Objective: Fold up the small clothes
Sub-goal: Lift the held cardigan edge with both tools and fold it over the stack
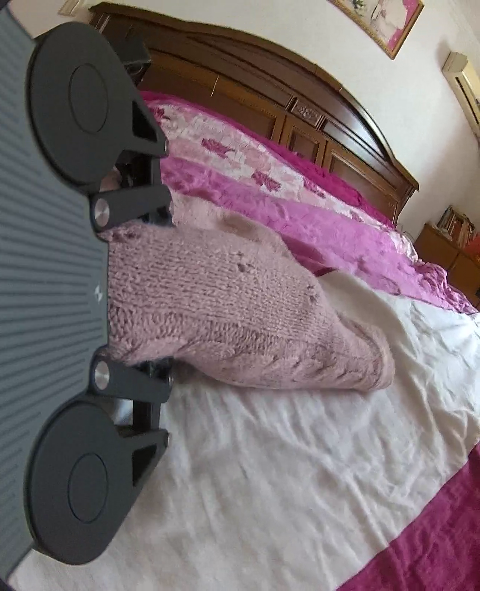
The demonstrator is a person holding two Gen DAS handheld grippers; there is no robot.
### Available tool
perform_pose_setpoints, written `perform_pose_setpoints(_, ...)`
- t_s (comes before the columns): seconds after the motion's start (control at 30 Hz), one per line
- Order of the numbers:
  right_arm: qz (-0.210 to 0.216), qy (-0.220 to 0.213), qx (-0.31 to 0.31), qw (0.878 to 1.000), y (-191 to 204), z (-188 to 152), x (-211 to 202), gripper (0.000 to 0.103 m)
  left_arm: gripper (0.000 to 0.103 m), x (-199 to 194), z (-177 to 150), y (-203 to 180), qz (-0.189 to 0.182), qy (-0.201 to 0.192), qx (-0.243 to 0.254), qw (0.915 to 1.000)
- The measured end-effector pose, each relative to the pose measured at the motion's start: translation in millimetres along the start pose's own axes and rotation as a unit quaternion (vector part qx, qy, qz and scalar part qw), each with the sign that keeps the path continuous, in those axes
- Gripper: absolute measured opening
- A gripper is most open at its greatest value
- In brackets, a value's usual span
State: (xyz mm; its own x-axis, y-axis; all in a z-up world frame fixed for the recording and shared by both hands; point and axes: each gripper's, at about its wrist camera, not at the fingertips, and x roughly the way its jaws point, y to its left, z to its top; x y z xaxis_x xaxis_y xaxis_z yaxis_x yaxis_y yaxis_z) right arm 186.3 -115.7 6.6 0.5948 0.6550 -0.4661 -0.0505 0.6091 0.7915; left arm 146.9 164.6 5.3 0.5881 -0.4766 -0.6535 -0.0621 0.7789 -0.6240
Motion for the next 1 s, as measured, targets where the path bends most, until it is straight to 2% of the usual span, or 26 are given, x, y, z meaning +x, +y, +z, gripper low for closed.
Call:
perform_pose_setpoints(0.13, 0.016, -0.005, 0.001, 1.000, 14, 13, -18, 0.052, 0.043, -11, -1, -12, -0.027, -0.004, -0.004, 0.9996)
perform_pose_setpoints(0.3, 0.013, -0.011, 0.000, 1.000, 29, 26, -57, 0.052, 0.042, -13, -16, -38, -0.055, 0.017, -0.004, 0.9983)
perform_pose_setpoints(0.53, -0.011, -0.023, 0.000, 1.000, 20, 6, -133, 0.052, 0.042, -16, -58, -73, -0.081, 0.054, 0.018, 0.9951)
perform_pose_setpoints(0.63, -0.022, -0.028, 0.013, 0.999, 7, -16, -162, 0.052, 0.043, -18, -79, -85, -0.074, 0.069, 0.045, 0.9939)
perform_pose_setpoints(0.7, -0.037, -0.029, 0.013, 0.999, -3, -31, -174, 0.052, 0.043, -15, -91, -93, -0.053, 0.077, 0.073, 0.9930)
perform_pose_setpoints(0.8, -0.062, -0.021, 0.022, 0.998, -25, -52, -175, 0.052, 0.044, -13, -103, -94, -0.017, 0.072, 0.111, 0.9911)
perform_pose_setpoints(0.87, -0.073, -0.021, 0.023, 0.997, -39, -63, -171, 0.053, 0.046, -9, -106, -93, -0.005, 0.069, 0.127, 0.9895)
perform_pose_setpoints(1.0, -0.062, -0.032, 0.033, 0.997, -57, -75, -168, 0.054, 0.047, -3, -105, -90, 0.002, 0.069, 0.129, 0.9893)
